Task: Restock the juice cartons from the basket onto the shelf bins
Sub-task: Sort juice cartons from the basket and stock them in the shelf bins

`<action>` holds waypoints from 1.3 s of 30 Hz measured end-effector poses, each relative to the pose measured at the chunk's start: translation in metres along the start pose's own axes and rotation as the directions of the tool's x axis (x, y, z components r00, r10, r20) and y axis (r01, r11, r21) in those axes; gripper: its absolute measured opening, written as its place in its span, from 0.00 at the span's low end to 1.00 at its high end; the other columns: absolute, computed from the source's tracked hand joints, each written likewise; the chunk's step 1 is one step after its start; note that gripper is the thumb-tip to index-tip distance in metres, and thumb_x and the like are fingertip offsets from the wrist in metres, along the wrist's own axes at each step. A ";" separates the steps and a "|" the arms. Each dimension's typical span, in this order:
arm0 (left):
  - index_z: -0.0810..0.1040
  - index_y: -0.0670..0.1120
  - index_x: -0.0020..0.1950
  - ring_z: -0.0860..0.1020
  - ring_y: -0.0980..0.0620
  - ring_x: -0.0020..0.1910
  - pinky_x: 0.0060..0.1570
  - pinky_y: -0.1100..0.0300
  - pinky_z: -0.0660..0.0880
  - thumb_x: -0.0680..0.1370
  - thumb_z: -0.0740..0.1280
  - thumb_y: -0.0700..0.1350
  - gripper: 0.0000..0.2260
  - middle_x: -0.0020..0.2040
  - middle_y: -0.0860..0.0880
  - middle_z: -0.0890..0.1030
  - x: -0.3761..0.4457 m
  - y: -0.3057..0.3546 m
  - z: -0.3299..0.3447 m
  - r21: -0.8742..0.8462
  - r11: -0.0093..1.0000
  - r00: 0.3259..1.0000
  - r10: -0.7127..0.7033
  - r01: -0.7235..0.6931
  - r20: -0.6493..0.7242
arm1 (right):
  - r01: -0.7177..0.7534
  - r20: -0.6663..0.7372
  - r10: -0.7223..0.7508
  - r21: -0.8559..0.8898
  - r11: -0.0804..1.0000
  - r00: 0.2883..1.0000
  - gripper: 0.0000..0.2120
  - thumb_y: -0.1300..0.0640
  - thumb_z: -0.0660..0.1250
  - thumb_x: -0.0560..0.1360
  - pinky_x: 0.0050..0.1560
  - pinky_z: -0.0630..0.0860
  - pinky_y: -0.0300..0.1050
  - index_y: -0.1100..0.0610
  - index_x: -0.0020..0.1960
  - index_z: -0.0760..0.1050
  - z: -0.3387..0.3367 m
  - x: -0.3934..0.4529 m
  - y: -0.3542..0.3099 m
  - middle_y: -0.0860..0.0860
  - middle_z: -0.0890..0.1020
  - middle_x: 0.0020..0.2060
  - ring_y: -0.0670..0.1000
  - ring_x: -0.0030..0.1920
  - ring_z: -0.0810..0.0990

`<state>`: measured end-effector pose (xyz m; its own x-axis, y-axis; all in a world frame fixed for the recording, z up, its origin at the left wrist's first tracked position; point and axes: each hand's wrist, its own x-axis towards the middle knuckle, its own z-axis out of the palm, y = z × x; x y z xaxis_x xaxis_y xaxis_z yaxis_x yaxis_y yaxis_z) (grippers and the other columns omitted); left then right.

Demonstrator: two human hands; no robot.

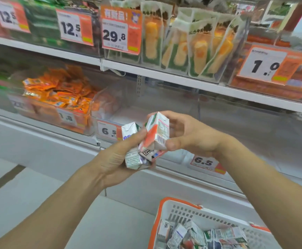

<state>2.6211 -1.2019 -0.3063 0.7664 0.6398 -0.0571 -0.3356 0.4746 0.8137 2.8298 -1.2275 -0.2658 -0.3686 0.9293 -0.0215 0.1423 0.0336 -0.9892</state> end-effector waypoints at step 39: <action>0.70 0.56 0.48 0.80 0.59 0.38 0.43 0.57 0.78 0.68 0.77 0.52 0.17 0.40 0.57 0.81 0.037 0.001 -0.038 0.731 0.677 0.625 0.535 0.085 -0.569 | -0.155 -0.393 0.075 -0.177 0.972 0.917 0.12 0.54 0.70 0.78 0.45 0.82 0.46 0.63 0.54 0.79 -0.008 0.172 0.006 0.59 0.85 0.47 0.54 0.45 0.84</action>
<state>2.6281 -1.1550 -0.3290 -0.0125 0.9974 0.0711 0.2382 -0.0661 0.9690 2.7749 -1.0645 -0.2744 0.0337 0.9987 -0.0370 0.3580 -0.0467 -0.9326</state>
